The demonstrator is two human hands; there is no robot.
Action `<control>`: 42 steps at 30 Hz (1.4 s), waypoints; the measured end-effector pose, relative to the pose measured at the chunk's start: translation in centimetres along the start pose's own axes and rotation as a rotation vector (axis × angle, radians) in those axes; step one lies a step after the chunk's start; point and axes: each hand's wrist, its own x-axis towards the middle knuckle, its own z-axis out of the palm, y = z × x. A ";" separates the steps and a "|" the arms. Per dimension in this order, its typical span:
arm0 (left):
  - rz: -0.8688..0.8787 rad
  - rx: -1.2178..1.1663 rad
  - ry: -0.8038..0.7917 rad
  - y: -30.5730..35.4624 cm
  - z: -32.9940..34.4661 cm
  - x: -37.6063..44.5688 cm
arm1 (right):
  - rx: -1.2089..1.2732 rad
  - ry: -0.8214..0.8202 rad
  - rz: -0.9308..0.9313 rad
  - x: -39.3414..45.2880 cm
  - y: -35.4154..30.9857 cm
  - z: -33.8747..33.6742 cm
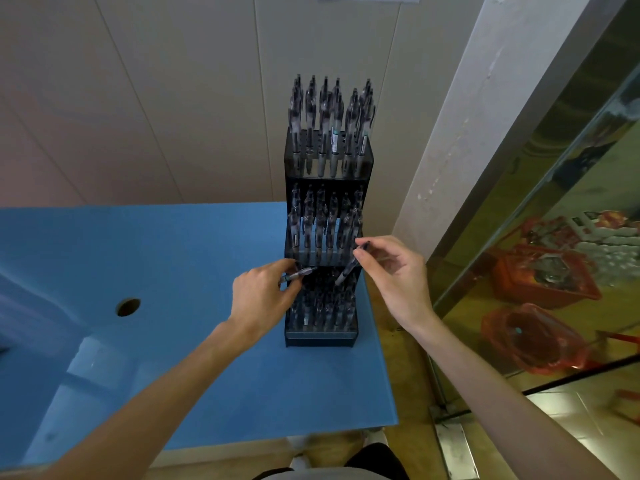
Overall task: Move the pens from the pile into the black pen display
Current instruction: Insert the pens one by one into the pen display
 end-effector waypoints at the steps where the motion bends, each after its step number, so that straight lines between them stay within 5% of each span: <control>1: 0.019 0.027 -0.012 -0.1 0.0 0.0 | 0.002 0.006 0.005 0.0 0.0 -0.1; 9: 0.108 0.066 -0.062 0.4 0.5 0.1 | 0.010 0.030 0.016 -0.2 0.1 -1.1; 24: -0.035 0.202 -0.114 1.1 0.7 0.3 | 0.042 0.083 -0.005 0.5 -1.1 -1.5; 37: -0.059 -0.133 0.025 1.1 -0.8 0.5 | 0.085 0.155 -0.097 3.3 -4.1 -2.2; 42: -0.135 -0.596 0.037 3.4 -3.7 2.4 | 0.137 0.151 -0.156 5.8 -5.9 -2.0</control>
